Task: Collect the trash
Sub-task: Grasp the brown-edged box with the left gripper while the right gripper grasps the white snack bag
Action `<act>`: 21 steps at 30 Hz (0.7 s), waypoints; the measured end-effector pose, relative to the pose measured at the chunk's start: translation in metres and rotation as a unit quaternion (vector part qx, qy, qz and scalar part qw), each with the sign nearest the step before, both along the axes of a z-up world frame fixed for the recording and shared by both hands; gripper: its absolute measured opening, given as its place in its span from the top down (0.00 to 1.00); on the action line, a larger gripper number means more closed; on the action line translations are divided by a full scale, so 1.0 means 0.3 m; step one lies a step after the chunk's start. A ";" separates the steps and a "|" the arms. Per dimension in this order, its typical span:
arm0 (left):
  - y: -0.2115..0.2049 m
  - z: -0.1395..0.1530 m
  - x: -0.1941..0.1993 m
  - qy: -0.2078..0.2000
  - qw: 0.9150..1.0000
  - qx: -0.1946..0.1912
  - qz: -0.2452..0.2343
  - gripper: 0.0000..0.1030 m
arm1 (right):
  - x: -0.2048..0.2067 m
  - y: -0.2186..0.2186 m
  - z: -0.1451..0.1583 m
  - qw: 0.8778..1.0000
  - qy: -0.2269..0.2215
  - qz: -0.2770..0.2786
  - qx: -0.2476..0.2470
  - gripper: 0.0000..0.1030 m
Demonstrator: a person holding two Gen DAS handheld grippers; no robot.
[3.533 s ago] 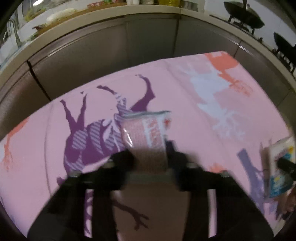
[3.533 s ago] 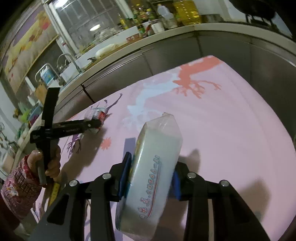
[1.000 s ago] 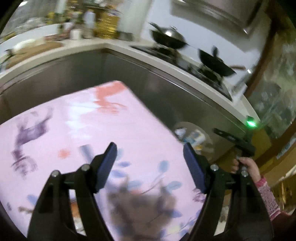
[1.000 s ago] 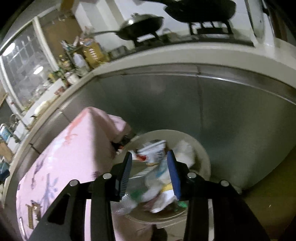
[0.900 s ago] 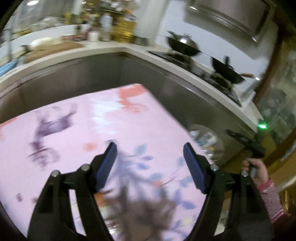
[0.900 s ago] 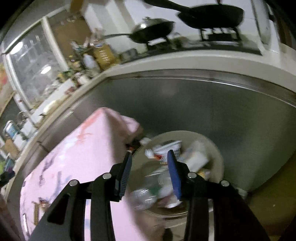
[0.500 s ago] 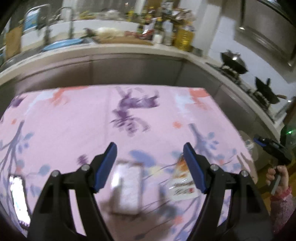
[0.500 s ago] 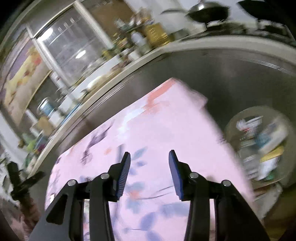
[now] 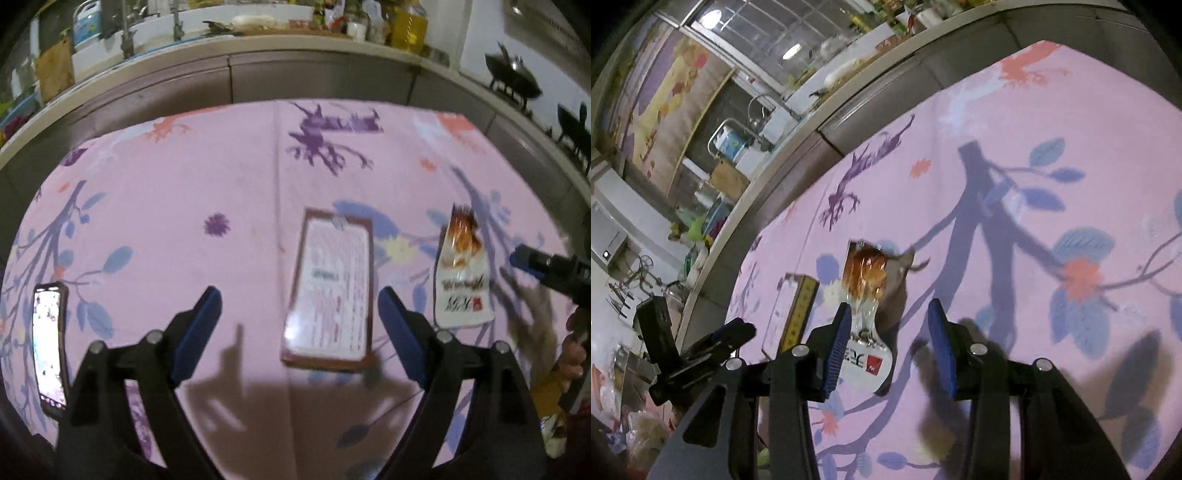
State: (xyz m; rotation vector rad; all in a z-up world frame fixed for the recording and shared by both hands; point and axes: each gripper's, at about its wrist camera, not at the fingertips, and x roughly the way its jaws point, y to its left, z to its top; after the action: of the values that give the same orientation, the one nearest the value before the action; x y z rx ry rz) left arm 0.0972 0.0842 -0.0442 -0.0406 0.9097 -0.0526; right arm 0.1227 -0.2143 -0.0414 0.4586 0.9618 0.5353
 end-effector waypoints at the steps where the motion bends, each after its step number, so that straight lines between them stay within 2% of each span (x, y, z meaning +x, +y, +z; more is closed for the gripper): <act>1: -0.014 -0.009 0.000 0.001 1.000 0.004 -0.003 0.20 | 0.001 0.002 -0.004 1.000 0.001 0.001 -0.002 0.60; 4: -0.052 -0.036 0.002 0.004 1.000 0.023 -0.014 0.19 | -0.001 0.008 -0.026 1.000 0.009 0.004 -0.002 0.60; 13: -0.075 -0.073 0.014 0.004 0.997 0.073 -0.006 0.19 | 0.013 0.008 -0.055 1.000 0.015 0.009 0.002 0.60; 21: -0.084 -0.086 0.012 0.002 0.996 0.089 -0.006 0.19 | 0.020 0.059 -0.071 0.999 0.014 0.032 -0.003 0.60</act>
State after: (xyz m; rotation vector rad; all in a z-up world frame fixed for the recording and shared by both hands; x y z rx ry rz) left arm 0.1008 0.0591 -0.0699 0.1304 0.9161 0.0181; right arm 0.1288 -0.1967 -0.0627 0.4318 1.0072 0.5858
